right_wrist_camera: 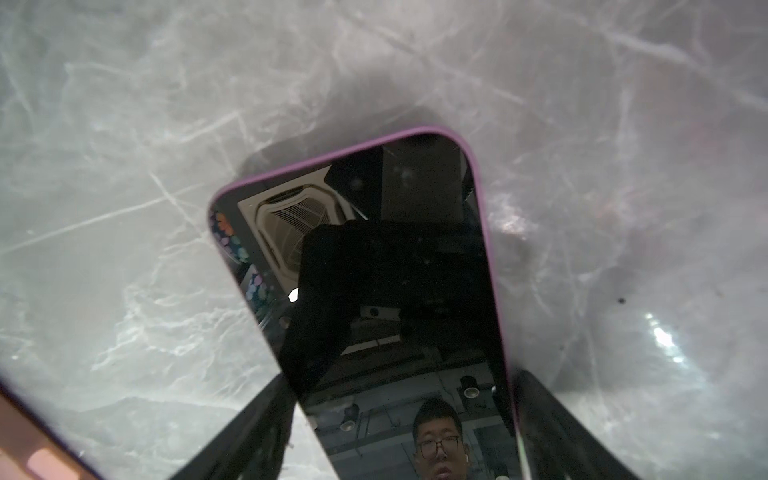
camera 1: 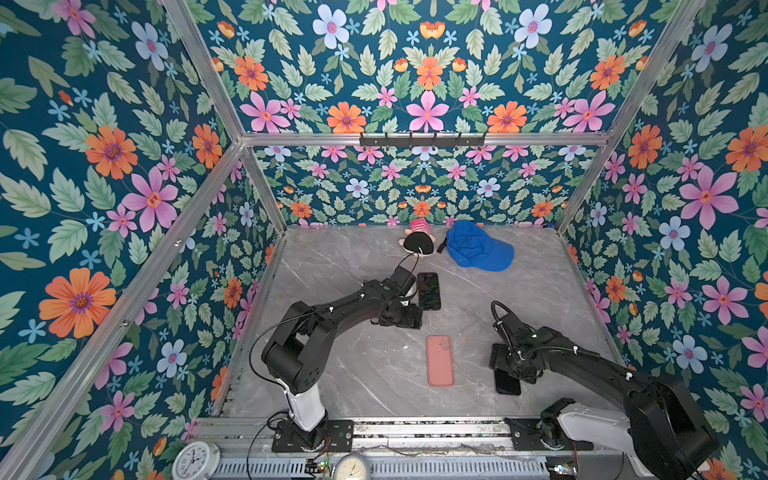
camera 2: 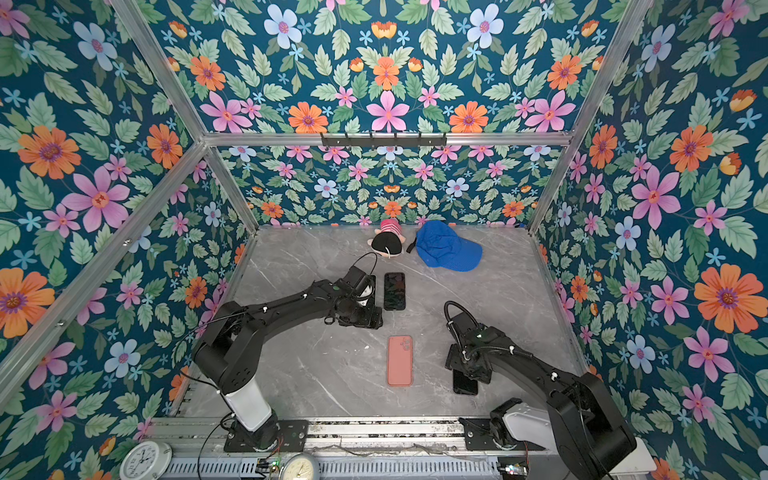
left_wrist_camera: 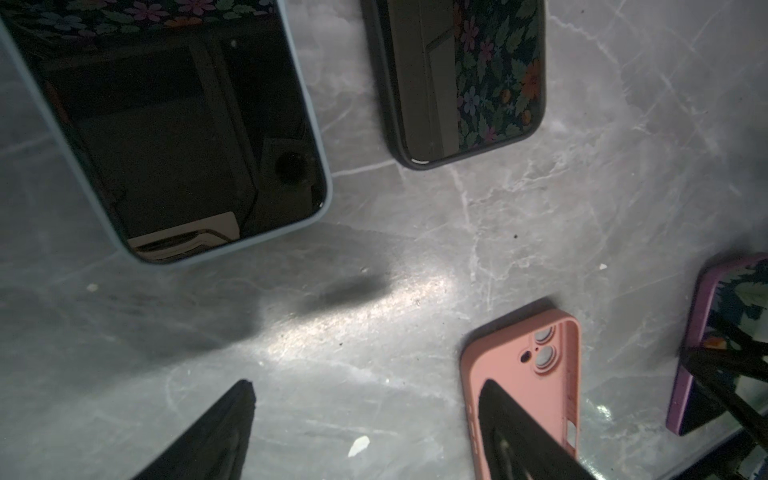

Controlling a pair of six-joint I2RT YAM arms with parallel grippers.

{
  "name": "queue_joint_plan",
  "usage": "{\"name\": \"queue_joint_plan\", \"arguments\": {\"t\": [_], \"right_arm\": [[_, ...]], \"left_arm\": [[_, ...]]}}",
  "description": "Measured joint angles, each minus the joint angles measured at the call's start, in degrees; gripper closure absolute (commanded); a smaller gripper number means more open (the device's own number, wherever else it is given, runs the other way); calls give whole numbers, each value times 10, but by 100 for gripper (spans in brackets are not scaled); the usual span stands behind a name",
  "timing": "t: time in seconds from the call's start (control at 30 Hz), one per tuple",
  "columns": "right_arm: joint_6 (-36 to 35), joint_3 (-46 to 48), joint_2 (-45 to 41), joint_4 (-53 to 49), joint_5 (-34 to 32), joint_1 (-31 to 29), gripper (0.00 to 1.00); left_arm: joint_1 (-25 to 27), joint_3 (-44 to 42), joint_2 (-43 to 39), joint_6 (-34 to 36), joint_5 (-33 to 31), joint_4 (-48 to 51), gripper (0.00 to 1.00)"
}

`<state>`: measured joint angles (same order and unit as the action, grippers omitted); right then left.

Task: Put the phone into the phone case
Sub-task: 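Carry the purple-rimmed phone with the right gripper beside the pink case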

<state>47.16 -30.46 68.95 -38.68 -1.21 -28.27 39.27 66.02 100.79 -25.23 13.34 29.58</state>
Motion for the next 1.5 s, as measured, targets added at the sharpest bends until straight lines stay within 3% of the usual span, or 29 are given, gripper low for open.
{"name": "queue_joint_plan", "arguments": {"t": [0.43, 0.73, 1.37, 1.5], "right_arm": [[-30, -36, 40, 9, 42, -10, 32], [-40, -69, 64, 66, 85, -71, 33], [-57, -186, 217, 89, 92, -163, 36], [-58, -215, 242, 92, 94, -181, 30]], "left_arm": [[-1, 0, -12, 0, -6, 3, 14], [-6, -1, -14, 0, -13, 4, 14], [-23, -38, -52, -15, -5, -9, 15], [-29, -44, -52, -16, 1, -13, 15]]}}
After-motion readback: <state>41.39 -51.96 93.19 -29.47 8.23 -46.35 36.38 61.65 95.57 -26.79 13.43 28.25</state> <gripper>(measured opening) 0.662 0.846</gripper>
